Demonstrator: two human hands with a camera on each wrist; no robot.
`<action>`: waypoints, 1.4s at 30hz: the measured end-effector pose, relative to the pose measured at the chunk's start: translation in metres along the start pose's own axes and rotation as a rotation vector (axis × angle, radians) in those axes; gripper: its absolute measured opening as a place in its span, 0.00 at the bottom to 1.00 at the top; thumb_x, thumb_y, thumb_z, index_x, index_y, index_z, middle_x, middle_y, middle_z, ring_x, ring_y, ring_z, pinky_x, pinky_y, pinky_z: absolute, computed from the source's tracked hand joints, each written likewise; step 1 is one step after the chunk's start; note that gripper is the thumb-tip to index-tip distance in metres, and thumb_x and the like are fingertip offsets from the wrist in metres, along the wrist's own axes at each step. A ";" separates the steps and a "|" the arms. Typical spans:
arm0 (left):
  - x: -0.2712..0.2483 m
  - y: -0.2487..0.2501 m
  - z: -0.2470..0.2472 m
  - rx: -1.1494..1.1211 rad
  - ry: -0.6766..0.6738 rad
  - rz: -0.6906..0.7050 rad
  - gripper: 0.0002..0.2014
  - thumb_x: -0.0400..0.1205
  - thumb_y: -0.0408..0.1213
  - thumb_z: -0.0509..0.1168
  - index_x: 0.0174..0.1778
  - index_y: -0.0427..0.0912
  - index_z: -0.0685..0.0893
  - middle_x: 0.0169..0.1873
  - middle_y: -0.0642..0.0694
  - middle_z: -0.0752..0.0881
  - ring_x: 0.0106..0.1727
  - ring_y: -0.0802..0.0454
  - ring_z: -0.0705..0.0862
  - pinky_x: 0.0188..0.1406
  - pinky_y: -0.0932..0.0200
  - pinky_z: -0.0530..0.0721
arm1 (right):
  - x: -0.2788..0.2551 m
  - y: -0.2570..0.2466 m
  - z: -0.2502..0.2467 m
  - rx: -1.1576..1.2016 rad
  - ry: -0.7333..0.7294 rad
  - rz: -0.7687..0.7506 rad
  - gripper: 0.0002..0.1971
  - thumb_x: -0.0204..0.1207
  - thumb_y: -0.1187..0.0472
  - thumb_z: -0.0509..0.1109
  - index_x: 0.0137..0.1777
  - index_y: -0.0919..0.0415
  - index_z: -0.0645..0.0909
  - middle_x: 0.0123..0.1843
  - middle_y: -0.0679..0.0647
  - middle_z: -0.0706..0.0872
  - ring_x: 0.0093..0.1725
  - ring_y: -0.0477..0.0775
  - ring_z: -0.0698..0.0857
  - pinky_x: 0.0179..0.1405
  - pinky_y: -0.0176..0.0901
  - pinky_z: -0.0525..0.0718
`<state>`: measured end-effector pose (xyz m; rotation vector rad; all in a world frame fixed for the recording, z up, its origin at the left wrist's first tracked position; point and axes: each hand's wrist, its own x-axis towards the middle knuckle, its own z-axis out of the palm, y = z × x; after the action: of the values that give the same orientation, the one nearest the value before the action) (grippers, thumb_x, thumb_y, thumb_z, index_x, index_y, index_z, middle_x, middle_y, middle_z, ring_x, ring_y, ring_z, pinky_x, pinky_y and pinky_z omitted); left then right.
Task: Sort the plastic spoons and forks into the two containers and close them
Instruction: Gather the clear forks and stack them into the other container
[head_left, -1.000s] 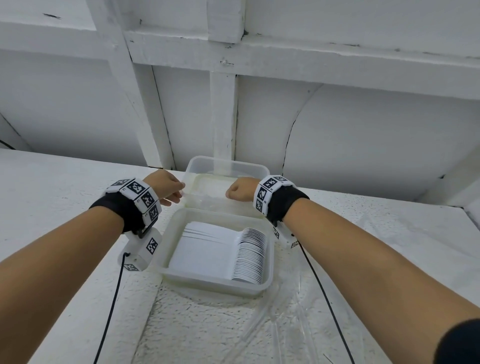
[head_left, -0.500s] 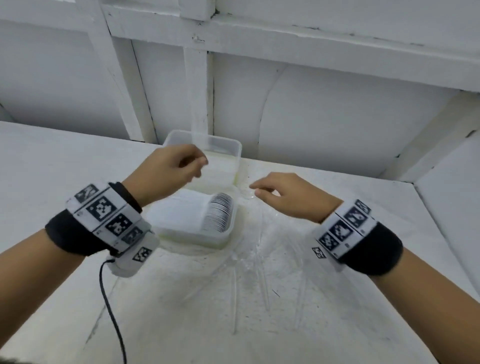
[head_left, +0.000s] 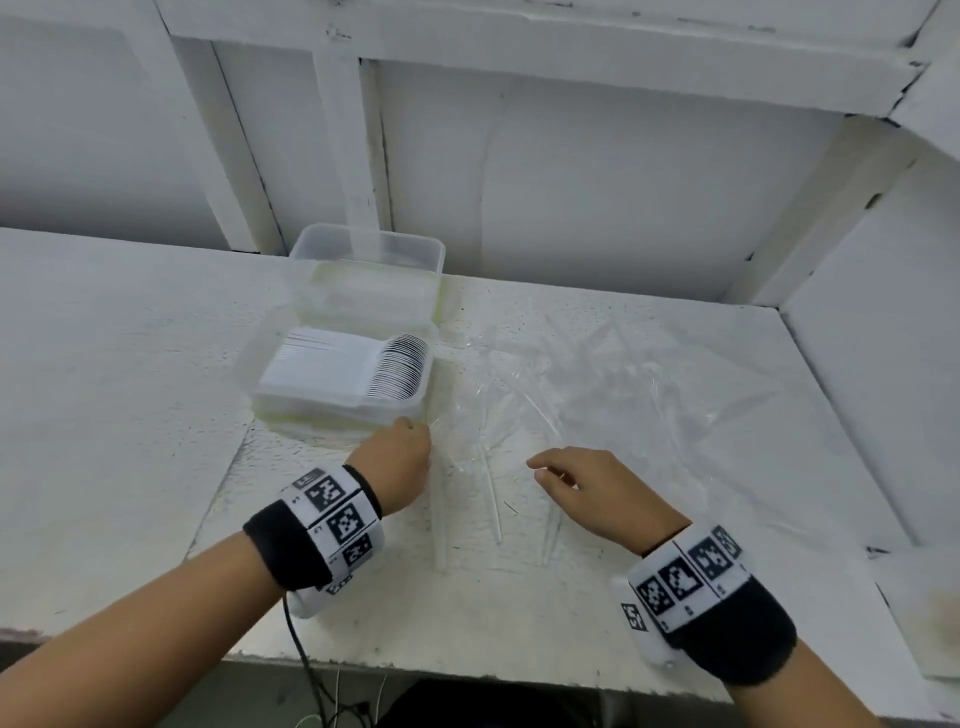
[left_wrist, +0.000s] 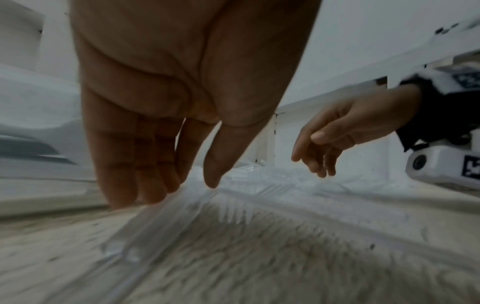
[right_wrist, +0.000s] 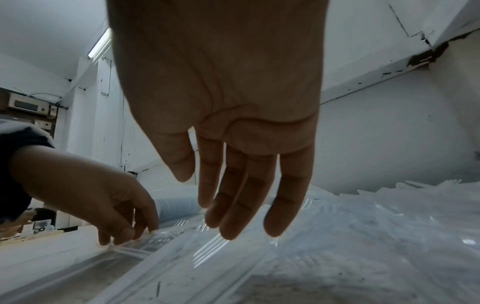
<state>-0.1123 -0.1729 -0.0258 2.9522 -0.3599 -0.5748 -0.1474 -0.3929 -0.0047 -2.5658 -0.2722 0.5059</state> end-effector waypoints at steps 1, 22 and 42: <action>0.001 0.000 0.001 0.019 0.005 -0.010 0.12 0.85 0.31 0.53 0.61 0.32 0.74 0.58 0.35 0.76 0.54 0.38 0.81 0.50 0.52 0.78 | 0.000 0.000 0.002 0.008 0.003 0.004 0.16 0.84 0.54 0.59 0.67 0.53 0.79 0.63 0.49 0.84 0.58 0.46 0.82 0.60 0.38 0.77; -0.025 -0.025 -0.012 -0.457 0.101 -0.132 0.05 0.82 0.29 0.53 0.45 0.42 0.73 0.46 0.41 0.82 0.47 0.44 0.80 0.39 0.58 0.73 | 0.045 -0.038 0.006 0.030 0.050 -0.002 0.17 0.84 0.58 0.57 0.71 0.56 0.76 0.57 0.56 0.84 0.44 0.48 0.81 0.52 0.40 0.77; -0.017 -0.005 -0.001 -0.335 0.265 -0.111 0.07 0.83 0.40 0.58 0.46 0.40 0.78 0.38 0.47 0.78 0.43 0.47 0.79 0.36 0.60 0.68 | 0.016 -0.004 -0.004 0.555 0.184 0.351 0.21 0.80 0.71 0.56 0.73 0.62 0.70 0.40 0.56 0.80 0.34 0.49 0.78 0.31 0.37 0.77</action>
<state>-0.1263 -0.1636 -0.0194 2.6845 -0.0638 -0.2211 -0.1314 -0.3862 -0.0043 -2.0919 0.3467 0.3946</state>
